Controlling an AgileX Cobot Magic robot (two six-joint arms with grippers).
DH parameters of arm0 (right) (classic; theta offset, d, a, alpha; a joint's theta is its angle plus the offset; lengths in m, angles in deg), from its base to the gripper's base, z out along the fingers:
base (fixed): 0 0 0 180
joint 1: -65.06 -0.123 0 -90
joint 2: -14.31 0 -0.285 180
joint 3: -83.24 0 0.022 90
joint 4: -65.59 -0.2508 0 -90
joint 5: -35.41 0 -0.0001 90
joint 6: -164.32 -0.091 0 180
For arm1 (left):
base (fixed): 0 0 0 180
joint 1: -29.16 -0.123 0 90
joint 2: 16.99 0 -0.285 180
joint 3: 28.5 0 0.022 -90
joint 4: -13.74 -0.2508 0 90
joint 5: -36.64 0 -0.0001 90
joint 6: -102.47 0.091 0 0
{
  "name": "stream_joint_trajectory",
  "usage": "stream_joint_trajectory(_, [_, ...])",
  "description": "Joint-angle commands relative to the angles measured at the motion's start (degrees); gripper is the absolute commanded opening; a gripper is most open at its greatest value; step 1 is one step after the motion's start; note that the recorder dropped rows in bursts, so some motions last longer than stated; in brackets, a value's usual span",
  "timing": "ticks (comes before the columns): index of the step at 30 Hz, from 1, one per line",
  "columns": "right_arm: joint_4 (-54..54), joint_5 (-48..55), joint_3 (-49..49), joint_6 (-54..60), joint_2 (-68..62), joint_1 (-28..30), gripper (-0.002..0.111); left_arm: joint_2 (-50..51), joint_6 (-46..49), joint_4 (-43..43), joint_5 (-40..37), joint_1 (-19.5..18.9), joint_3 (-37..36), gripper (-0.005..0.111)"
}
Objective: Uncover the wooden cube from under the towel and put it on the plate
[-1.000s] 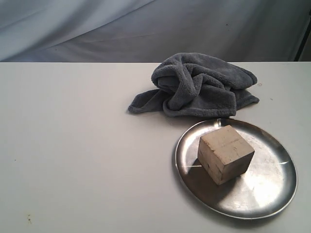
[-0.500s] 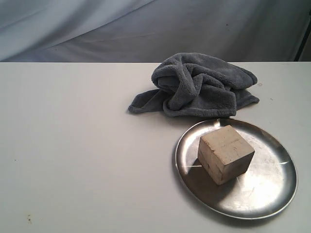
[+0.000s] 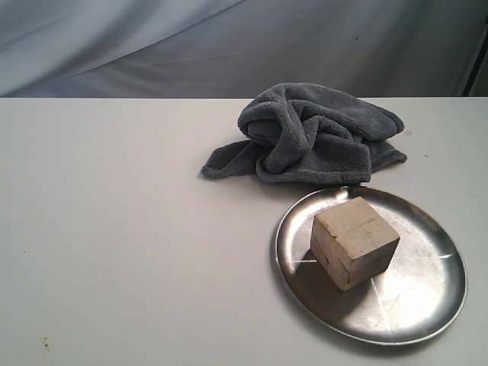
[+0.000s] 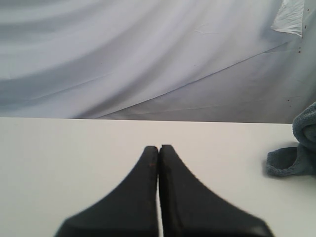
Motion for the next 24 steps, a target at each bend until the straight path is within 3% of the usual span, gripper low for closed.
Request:
stream_joint_trajectory(1, [1.2, -1.36, 3.7, -1.45, 6.97, -0.25, 0.0, -0.09, -0.04, -0.04, 0.12, 0.05, -0.25, 0.001])
stream_joint_trajectory(6, [1.91, 0.43, 7.38, -7.46, 13.75, -0.25, 0.0, -0.09, -0.04, -0.04, 0.12, 0.05, -0.25, 0.001])
stream_joint_trajectory(13, [1.02, 4.23, 10.15, -7.71, 18.77, -0.25, 0.0, -0.09, -0.17, -0.04, 0.12, 0.05, -0.25, 0.001])
stream_joint_trajectory(24, [-0.3, 7.32, 10.62, -7.22, 19.68, -5.43, 0.0, -0.09, -0.06, -0.04, 0.12, 0.05, -0.25, 0.001])
